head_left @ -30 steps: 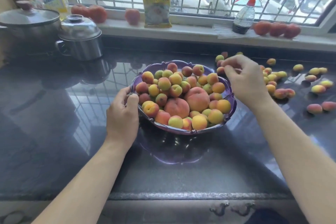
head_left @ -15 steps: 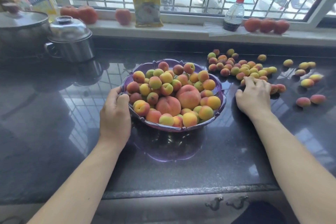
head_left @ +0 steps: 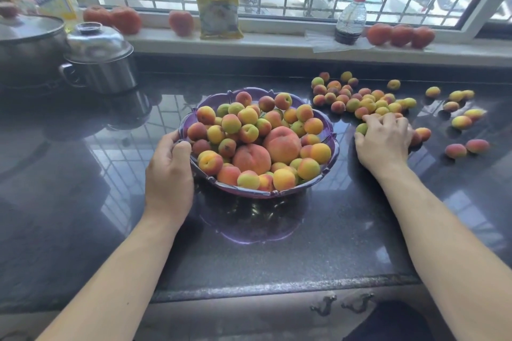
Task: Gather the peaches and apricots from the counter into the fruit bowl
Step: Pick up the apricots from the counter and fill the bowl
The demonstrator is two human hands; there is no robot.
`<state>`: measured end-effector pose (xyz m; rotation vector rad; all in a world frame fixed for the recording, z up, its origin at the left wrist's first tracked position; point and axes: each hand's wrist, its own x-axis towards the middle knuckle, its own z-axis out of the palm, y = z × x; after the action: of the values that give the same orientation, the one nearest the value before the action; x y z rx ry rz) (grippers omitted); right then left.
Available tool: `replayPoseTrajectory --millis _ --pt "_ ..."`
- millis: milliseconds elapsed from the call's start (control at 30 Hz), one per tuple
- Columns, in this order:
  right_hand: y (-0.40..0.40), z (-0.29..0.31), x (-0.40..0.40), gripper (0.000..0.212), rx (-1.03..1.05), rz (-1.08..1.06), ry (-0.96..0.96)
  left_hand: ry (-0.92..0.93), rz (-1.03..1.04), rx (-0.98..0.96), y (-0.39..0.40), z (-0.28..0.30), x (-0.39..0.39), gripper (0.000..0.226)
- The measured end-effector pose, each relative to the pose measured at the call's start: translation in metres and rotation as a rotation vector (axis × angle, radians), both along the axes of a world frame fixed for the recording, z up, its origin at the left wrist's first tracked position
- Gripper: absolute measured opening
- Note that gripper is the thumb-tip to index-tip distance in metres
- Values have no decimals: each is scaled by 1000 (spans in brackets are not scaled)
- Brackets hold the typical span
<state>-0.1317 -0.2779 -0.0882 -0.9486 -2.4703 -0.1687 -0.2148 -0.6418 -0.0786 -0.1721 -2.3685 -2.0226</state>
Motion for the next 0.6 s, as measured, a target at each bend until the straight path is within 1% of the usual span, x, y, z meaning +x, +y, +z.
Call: replayPoseTrajectory --millis 100,133,167,267,300,333,400,467,500,567,600 --pt "-2 1 1 26 17 0 -31 7 6 1 0 0 1 41" --pt "-6 3 2 24 1 30 -2 7 10 2 0 0 0 42" --pt "-10 8 2 26 -57 85 68 6 8 1 0 0 -1 43" --pt "-34 39 6 31 -463 378 357 15 9 -12 0 0 0 44" --pt "-47 55 6 29 -561 500 387 23 16 -14 0 0 0 44" --pt "-61 71 5 28 -627 616 358 26 22 -17 0 0 0 43" --pt "-92 94 3 28 -663 787 151 24 10 -20 1 1 0 40" --pt "-117 102 -3 30 -574 850 -52 27 -3 -21 0 1 1 36" --pt "-125 102 -8 31 -512 856 -119 30 -4 -23 0 1 1 34" --pt "-135 98 -16 31 -409 858 -171 33 -3 -28 -1 1 1 35" --pt "-135 95 -19 29 -376 859 -141 32 -4 -31 -1 1 1 35"
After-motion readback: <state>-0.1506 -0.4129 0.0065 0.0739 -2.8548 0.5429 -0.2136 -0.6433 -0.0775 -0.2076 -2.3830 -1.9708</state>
